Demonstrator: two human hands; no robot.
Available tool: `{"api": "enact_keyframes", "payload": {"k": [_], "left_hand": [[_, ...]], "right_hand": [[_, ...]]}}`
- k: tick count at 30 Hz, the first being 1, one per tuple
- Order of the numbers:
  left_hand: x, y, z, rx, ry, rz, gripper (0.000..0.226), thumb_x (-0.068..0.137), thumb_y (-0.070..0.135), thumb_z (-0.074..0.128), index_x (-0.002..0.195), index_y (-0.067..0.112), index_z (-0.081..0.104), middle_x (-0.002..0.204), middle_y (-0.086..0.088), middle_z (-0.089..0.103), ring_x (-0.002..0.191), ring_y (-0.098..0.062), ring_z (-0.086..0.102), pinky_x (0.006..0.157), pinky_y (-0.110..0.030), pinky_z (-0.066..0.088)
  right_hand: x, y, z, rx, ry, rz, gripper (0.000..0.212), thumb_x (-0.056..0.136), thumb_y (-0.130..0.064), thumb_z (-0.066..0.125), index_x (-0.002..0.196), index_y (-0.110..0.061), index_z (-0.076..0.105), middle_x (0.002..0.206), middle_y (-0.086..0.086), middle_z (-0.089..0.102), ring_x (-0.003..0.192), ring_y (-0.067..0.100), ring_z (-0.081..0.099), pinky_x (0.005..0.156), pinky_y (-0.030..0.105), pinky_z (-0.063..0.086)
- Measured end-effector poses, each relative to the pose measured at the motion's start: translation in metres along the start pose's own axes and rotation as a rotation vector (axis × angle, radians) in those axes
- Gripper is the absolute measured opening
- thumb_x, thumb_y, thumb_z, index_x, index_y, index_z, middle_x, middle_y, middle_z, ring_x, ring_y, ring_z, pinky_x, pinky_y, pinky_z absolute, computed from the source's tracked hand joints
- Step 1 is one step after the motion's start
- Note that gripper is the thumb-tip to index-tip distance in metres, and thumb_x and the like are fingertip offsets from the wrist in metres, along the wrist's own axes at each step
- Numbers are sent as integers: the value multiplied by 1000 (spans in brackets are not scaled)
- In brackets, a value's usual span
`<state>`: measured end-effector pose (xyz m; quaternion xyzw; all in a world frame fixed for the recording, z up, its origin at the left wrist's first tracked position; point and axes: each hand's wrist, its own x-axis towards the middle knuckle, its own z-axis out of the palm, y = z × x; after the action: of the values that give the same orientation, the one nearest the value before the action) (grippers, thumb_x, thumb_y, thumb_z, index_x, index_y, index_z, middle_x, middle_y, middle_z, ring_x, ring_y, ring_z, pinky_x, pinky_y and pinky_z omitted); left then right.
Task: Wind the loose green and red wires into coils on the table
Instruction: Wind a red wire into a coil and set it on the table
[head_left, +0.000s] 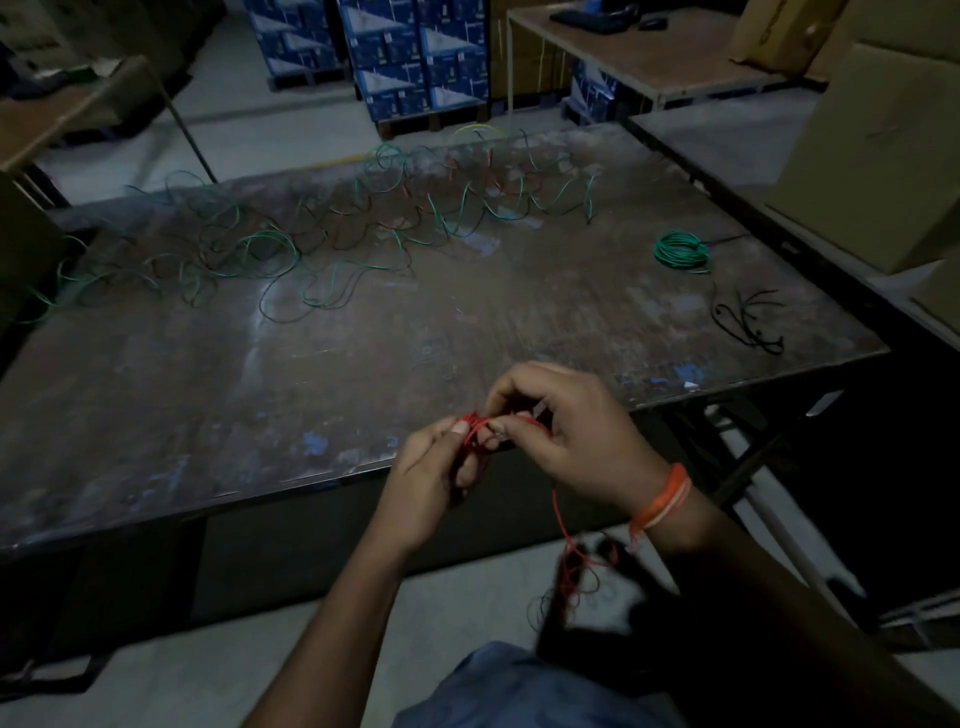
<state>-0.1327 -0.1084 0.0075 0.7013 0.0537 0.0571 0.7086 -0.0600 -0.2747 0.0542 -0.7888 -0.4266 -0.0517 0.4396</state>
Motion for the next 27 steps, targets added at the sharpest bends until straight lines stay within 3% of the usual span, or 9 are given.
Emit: {"api": "enact_keyframes", "payload": {"k": [2,5,9,11,15,20,27], "left_hand": [[-2,3,3,-52,7,-26,48,107,31,36,69,16,61,54,-5,36,48,-14,31,48,-24,24],[-4,6,7,-189,-56,-59,38,104,29,41,77,5,55,52,-2,29,44,-11,24,43,-17,28],[-3,5,5,-485,-165,-172,25,95,31,47,78,12,49,52,6,23,43,-7,13,42,-19,11],[-2,3,3,-697,-239,-214,25,96,31,44,79,14,51,52,8,20,41,-7,12,41,-22,9],[0,2,3,-987,-371,-266,32,102,29,33,83,14,53,52,10,23,40,-6,18,42,-22,16],[-3,1,7,-1103,-411,-283,36,103,33,29,86,13,53,53,9,26,42,-7,20,46,-23,18],[-3,3,4,-1108,-366,-318,29,102,27,37,86,13,56,53,10,25,42,-6,20,46,-21,20]], "right_hand": [[-2,7,7,55,62,52,12,84,-6,74,90,-15,68,87,-7,64,86,8,61,74,23,48],[-7,18,15,155,113,131,11,86,-8,73,91,-15,68,90,-5,63,87,11,63,75,27,50],[-15,29,26,273,110,239,9,92,-22,68,101,-21,67,98,-5,62,92,14,63,78,38,55],[-17,32,32,301,61,275,12,98,-29,60,105,-21,66,99,-4,66,93,13,64,83,36,53],[-25,29,42,346,18,326,29,106,-33,44,85,-24,61,74,-1,65,70,18,60,71,39,48],[-26,19,49,295,99,352,34,108,-27,42,75,-23,50,60,-5,53,53,4,49,55,23,40],[-27,25,50,404,49,354,33,108,-26,42,80,-14,54,60,-7,55,55,6,50,56,24,42]]}}
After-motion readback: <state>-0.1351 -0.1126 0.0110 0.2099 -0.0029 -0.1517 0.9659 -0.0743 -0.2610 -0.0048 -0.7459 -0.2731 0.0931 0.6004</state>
